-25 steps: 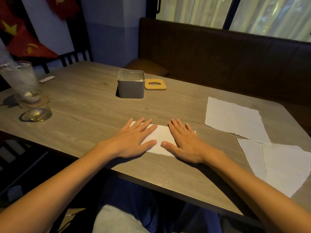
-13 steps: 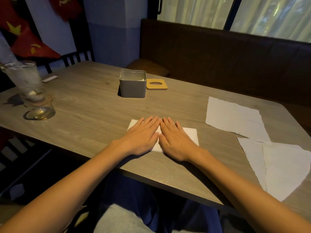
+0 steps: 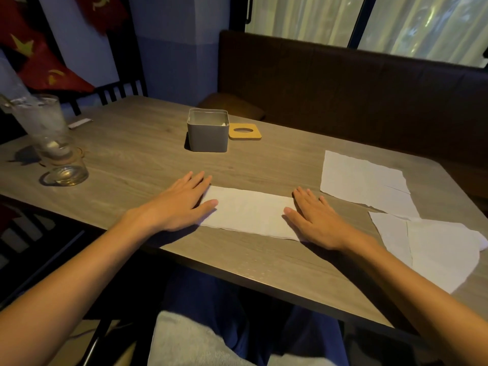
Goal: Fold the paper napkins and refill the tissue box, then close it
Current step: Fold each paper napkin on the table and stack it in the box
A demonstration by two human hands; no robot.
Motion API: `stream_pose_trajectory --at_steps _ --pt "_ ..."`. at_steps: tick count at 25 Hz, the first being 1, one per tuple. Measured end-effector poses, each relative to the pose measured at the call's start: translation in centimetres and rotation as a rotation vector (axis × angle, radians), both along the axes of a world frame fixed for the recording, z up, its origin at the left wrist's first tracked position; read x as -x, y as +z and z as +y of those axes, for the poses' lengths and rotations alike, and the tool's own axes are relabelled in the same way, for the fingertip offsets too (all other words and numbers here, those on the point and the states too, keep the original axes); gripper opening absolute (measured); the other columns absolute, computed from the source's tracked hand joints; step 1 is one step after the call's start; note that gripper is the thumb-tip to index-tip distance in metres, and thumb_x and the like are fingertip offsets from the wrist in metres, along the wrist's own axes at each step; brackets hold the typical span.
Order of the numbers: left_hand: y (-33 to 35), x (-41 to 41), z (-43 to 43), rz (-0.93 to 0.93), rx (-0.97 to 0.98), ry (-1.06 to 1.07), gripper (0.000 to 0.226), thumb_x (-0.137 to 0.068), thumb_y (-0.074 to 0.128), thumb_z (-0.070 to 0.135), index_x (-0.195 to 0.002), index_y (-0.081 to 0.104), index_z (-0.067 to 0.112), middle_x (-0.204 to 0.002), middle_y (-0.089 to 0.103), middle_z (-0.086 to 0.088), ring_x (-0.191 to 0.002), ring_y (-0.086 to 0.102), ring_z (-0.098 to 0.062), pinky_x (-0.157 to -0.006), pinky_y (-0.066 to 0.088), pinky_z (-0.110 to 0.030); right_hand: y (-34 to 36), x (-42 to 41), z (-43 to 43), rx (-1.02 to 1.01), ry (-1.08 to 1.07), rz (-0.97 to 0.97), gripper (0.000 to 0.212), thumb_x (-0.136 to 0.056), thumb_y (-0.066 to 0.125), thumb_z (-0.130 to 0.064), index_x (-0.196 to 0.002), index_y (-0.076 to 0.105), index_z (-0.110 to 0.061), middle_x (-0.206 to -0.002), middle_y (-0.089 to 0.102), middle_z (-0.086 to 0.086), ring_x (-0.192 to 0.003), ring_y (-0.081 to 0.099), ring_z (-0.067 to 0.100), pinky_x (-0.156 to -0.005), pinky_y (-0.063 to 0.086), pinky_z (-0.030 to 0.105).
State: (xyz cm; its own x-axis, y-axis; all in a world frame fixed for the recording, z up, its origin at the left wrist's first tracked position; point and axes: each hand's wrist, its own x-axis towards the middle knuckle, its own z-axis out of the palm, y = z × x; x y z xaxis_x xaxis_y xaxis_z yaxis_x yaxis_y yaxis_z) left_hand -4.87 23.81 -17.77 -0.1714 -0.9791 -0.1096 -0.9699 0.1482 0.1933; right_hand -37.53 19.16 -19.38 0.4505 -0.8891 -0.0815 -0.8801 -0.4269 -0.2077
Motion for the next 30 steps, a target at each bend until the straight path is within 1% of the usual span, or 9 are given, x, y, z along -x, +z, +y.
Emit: stream_pose_trajectory --at_steps 2,4,6,9,12,19,21,26,30 --pt "0.1 2.5 0.0 0.095 0.115 -0.091 0.07 -0.102 0.023 0.058 -0.161 0.004 0.025 -0.169 0.0 0.005 -0.154 -0.005 -0.014 -0.124 0.001 -0.034 0.7 -0.7 -0.3 0.116 -0.04 -0.107 0.059 -0.101 0.036 -0.053 -0.145 0.038 -0.014 -0.146 0.047 0.007 -0.123 0.046 0.021 -0.107 0.038 0.041" --pt "-0.6 5.2 -0.3 0.079 0.156 -0.173 0.066 -0.105 0.023 0.054 -0.161 0.008 0.024 -0.169 0.004 0.003 -0.155 -0.002 -0.015 -0.125 0.0 -0.037 1.3 -1.5 -0.7 0.2 -0.101 -0.108 0.05 -0.098 0.049 -0.046 -0.137 0.049 -0.016 -0.135 0.055 0.007 -0.118 0.051 0.024 -0.099 0.046 0.039" --pt "-1.8 6.9 -0.7 -0.005 0.126 -0.173 0.064 -0.106 0.021 0.051 -0.161 0.008 0.022 -0.169 0.003 -0.001 -0.155 -0.002 -0.021 -0.125 0.0 -0.042 1.8 -1.8 -1.2 0.144 -0.156 -0.098 0.044 -0.092 0.057 -0.047 -0.125 0.057 -0.016 -0.12 0.062 0.004 -0.103 0.056 0.022 -0.087 0.052 0.036" --pt "-2.9 7.1 -1.2 -0.054 0.088 -0.123 0.065 -0.105 0.016 0.054 -0.161 0.006 0.025 -0.169 -0.003 -0.001 -0.155 -0.005 -0.024 -0.125 -0.003 -0.046 2.8 -2.2 -1.7 -0.081 -0.226 -0.152 0.035 -0.087 0.066 -0.049 -0.102 0.056 -0.019 -0.094 0.061 -0.002 -0.08 0.058 0.014 -0.067 0.049 0.024" --pt "-2.9 7.0 -1.3 -0.059 0.071 -0.143 0.065 -0.104 0.016 0.055 -0.161 0.004 0.025 -0.169 -0.005 -0.001 -0.155 -0.007 -0.024 -0.125 -0.004 -0.047 3.7 -2.1 -2.1 -0.158 -0.286 -0.261 0.022 -0.089 0.068 -0.039 -0.087 0.057 -0.02 -0.083 0.06 0.0 -0.074 0.057 0.013 -0.057 0.044 0.019" --pt "-2.5 8.8 -2.9 -0.069 0.047 -0.107 0.065 -0.101 0.017 0.062 -0.16 0.007 0.036 -0.169 -0.001 -0.002 -0.154 -0.008 -0.033 -0.121 -0.008 -0.058 6.8 -1.9 -2.9 -0.209 -0.381 -0.657 0.027 -0.089 0.072 -0.029 -0.112 0.061 -0.02 -0.103 0.063 0.005 -0.089 0.066 0.02 -0.062 0.059 0.025" --pt "-2.2 9.3 -3.3 -0.055 0.037 -0.128 0.064 -0.101 0.017 0.064 -0.159 0.007 0.038 -0.169 -0.001 -0.004 -0.154 -0.009 -0.035 -0.12 -0.007 -0.062 7.8 -2.6 -3.2 -0.221 -0.358 -0.682 0.032 -0.089 0.072 -0.027 -0.118 0.058 -0.021 -0.102 0.065 0.006 -0.089 0.069 0.022 -0.067 0.062 0.029" --pt "-1.8 5.4 -3.3 0.086 0.108 -0.037 0.055 -0.106 0.02 0.052 -0.158 0.015 0.038 -0.168 0.007 -0.003 -0.154 -0.002 -0.031 -0.121 -0.003 -0.059 9.1 -7.1 -3.5 -0.255 -0.28 -0.663 0.034 -0.093 0.065 -0.019 -0.124 0.053 -0.019 -0.1 0.064 0.008 -0.074 0.066 0.014 -0.05 0.054 0.019" --pt "-2.3 0.3 -2.3 0.116 0.127 0.094 0.052 -0.107 0.023 0.047 -0.158 0.023 0.035 -0.166 0.018 -0.002 -0.154 0.006 -0.028 -0.123 0.003 -0.055 8.7 -11.7 -3.5 -0.261 -0.203 -0.588 0.039 -0.094 0.062 -0.013 -0.13 0.049 -0.013 -0.092 0.067 0.009 -0.058 0.063 0.011 -0.048 0.052 0.018"
